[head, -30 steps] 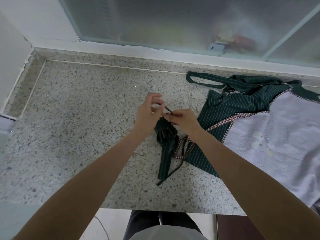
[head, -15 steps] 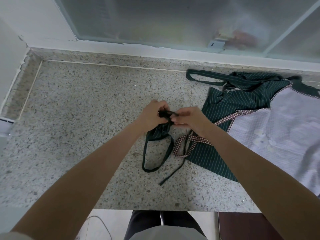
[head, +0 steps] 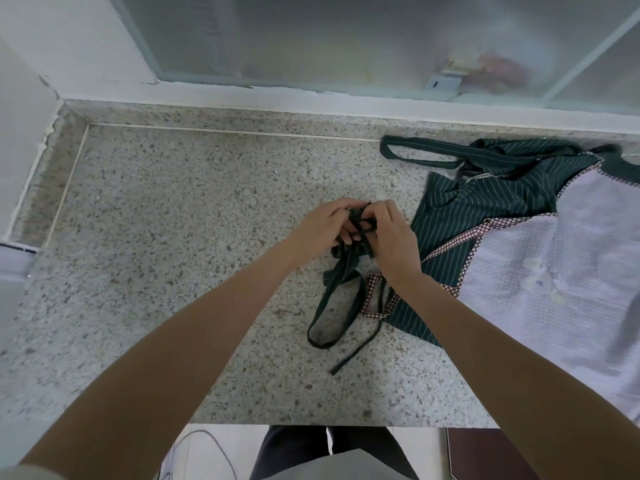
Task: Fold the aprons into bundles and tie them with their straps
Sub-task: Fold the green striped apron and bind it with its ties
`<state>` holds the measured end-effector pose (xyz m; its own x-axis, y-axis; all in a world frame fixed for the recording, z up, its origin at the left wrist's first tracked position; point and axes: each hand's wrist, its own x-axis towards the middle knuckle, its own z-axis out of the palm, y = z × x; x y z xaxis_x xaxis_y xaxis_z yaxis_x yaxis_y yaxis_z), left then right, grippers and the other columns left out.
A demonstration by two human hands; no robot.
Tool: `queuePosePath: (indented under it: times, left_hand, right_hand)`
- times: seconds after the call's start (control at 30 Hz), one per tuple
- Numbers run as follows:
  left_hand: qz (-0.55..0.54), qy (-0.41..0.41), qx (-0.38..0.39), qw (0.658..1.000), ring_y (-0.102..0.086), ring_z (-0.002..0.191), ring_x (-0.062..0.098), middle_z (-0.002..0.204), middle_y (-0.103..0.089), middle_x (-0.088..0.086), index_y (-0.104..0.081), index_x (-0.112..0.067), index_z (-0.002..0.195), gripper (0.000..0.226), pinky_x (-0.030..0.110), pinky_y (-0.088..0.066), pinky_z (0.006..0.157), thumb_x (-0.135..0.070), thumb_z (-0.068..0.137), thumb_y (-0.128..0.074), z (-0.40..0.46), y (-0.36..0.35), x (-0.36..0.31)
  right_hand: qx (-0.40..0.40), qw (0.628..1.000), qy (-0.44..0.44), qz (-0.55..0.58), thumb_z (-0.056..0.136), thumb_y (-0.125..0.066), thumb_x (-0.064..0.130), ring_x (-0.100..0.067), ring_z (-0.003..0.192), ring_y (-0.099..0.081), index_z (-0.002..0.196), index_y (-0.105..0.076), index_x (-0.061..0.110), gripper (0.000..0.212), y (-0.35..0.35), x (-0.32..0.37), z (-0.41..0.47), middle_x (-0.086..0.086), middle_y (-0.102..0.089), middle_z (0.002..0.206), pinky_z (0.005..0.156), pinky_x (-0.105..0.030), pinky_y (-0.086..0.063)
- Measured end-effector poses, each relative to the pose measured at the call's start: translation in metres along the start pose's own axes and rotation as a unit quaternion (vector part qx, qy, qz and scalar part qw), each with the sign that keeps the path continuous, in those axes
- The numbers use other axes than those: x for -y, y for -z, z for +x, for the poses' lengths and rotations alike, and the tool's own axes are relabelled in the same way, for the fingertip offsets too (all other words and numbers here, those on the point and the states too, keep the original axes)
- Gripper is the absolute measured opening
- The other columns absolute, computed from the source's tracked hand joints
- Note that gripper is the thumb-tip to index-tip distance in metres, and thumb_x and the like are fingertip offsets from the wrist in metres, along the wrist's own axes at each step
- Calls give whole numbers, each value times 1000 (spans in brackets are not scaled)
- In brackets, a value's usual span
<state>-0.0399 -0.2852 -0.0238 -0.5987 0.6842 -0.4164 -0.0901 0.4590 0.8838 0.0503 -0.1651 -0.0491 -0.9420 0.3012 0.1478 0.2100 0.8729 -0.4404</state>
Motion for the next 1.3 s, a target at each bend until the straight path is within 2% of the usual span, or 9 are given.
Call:
queuePosePath:
  times: [0.07, 0.2, 0.3, 0.5, 0.73, 0.87, 1.0, 1.17, 1.3]
  left_hand:
    - [21, -24, 4, 999, -60, 60, 6, 77, -66, 4, -63, -15, 114, 32, 11, -45, 56, -6, 99, -36, 3, 2, -2]
    - [52, -34, -9, 998, -66, 66, 15, 83, -70, 11, -68, -7, 100, 18, 18, -53, 61, -2, 92, -53, 9, 5, 0]
    - [113, -25, -12, 993, -65, 59, 9, 80, -69, 10, -66, -2, 98, 11, 17, -54, 60, -4, 90, -58, 13, 10, -6]
    - [333, -75, 10, 940, -48, 85, 15, 94, -50, 5, -64, -2, 96, 18, 21, -36, 72, -18, 88, -63, 18, 18, -21]
    - [300, -97, 8, 949, -58, 83, 22, 91, -62, 10, -53, -9, 91, 6, 29, -46, 70, -13, 92, -56, 14, 21, -18]
    - [399, -121, 7, 909, -51, 92, 25, 88, -50, 5, -55, -9, 91, 11, 31, -38, 74, -11, 96, -45, 17, 16, -16]
    - [480, -144, -1, 865, -42, 112, 28, 118, -49, 18, -56, 0, 115, 24, 35, -36, 90, -1, 95, -43, 14, 13, -20]
    - [464, -120, -50, 876, -43, 103, 22, 106, -47, 12, -55, -1, 112, 32, 30, -42, 83, 13, 86, -44, 9, 24, 4]
    - [417, -92, -81, 900, -43, 94, 20, 101, -47, 11, -57, -1, 107, 26, 24, -37, 77, 11, 88, -44, 12, 22, 17]
  right_hand:
    - [4, 1000, -1, 0, 86, -58, 2, -25, 71, -53, 99, -52, 3, 13, 1, 0, 2, -11, -53, 100, 51, -32, -40]
    - [6, 1000, 14, -12, 85, -61, 5, -24, 66, -51, 94, -52, 4, 13, 3, 0, 5, -10, -53, 94, 47, -30, -37]
    - [-1, 1000, 20, -22, 82, -65, 6, -23, 62, -51, 91, -52, 6, 16, 2, -3, 6, -7, -53, 89, 43, -31, -39]
    - [22, 996, 46, 71, 81, -64, -1, -23, 60, -48, 81, -53, 3, 12, 3, -7, 14, -8, -49, 79, 50, -33, -40]
    - [37, 996, 14, 86, 77, -68, -7, -29, 61, -58, 71, -62, 0, 11, 3, -16, 26, -17, -60, 69, 58, -28, -44]
    - [73, 997, 13, 35, 88, -62, 7, -30, 67, -57, 80, -60, -1, 11, 6, -18, 22, -16, -60, 75, 61, -43, -49]
    - [117, 993, 5, 1, 93, -55, 7, -29, 70, -56, 86, -59, -1, 11, 14, -19, 21, -10, -53, 72, 61, -38, -45]
    - [158, 985, -50, 55, 94, -56, 10, -16, 58, -54, 73, -56, -3, 24, 19, -32, 18, -4, -51, 56, 68, -40, -52]
    - [176, 968, -127, 125, 92, -58, 9, -8, 52, -53, 74, -63, 0, 21, 22, -37, 15, 2, -53, 54, 63, -30, -52]
